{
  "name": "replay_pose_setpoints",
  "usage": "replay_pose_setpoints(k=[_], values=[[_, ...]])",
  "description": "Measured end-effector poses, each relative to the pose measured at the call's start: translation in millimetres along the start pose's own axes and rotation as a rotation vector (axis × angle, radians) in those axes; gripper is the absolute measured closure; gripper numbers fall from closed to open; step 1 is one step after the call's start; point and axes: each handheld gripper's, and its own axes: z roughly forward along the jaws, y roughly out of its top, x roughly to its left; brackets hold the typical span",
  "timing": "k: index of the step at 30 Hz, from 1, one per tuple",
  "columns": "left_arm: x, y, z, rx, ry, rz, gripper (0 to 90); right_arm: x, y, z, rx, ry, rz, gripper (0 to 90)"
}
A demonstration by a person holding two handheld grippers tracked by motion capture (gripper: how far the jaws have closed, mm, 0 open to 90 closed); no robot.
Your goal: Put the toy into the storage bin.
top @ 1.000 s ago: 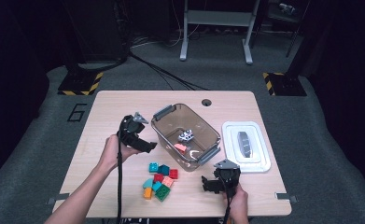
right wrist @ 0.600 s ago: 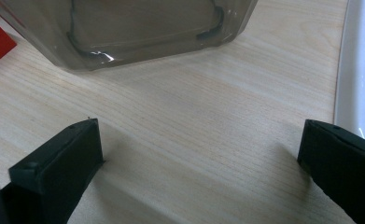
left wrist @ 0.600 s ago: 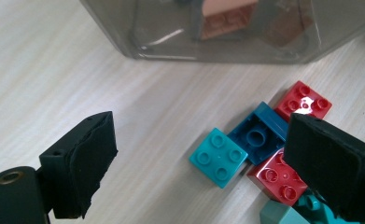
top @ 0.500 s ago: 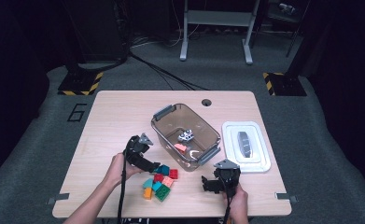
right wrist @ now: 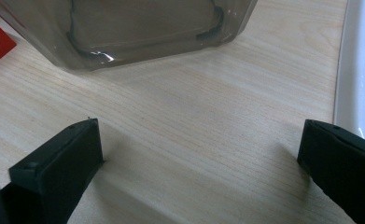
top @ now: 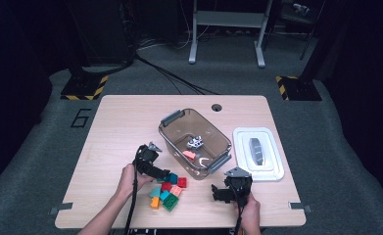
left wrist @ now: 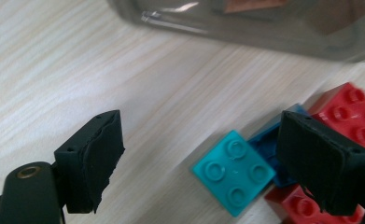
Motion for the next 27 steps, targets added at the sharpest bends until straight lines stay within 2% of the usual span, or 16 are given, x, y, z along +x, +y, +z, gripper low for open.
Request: replay_pose_setpoints(k=[4, 10, 15, 16, 19, 20, 22, 23, 24, 27], values=[[2.8, -4.3, 1.1, 0.022, 0.017, 0.005, 16.8, -0.1, 0.0, 0.0, 0.000, 0.001, 0.000, 0.0], [15.6, -14.5, -3.9, 0.019, 0.020, -0.019, 20.5, -0.1, 0.0, 0.0, 0.000, 0.000, 0.000, 0.0], [22.7, -17.7, -8.2, -0.036, -0.020, -0.075, 27.4, 0.1, 0.0, -0.1, 0.001, -0.001, 0.002, 0.0], [22.6, -17.4, -7.7, -0.034, -0.026, -0.077, 28.9, 0.1, 0.0, -0.1, 0.001, -0.001, 0.002, 0.0], [20.0, -15.6, -5.6, -0.013, -0.030, -0.059, 34.9, 0.0, 0.0, 0.0, 0.000, -0.001, 0.000, 0.0], [17.8, -15.5, -4.6, -0.020, -0.021, -0.064, 37.4, 0.0, 0.0, 0.0, 0.000, -0.001, 0.000, 0.0], [16.1, -15.1, -5.1, -0.008, -0.021, -0.051, 45.1, 0.2, 0.0, -0.1, 0.001, -0.001, 0.003, 0.0], [14.8, -15.2, -4.4, -0.016, -0.008, -0.057, 48.8, 0.2, 0.0, -0.1, 0.000, -0.002, 0.003, 0.0], [15.0, -15.0, -5.3, -0.005, -0.010, -0.050, 51.9, 0.1, 0.0, -0.1, 0.000, -0.002, 0.003, 0.0], [15.6, -15.8, -5.1, -0.017, -0.008, -0.069, 57.3, 0.2, 0.0, -0.1, 0.000, -0.002, 0.003, 0.0]])
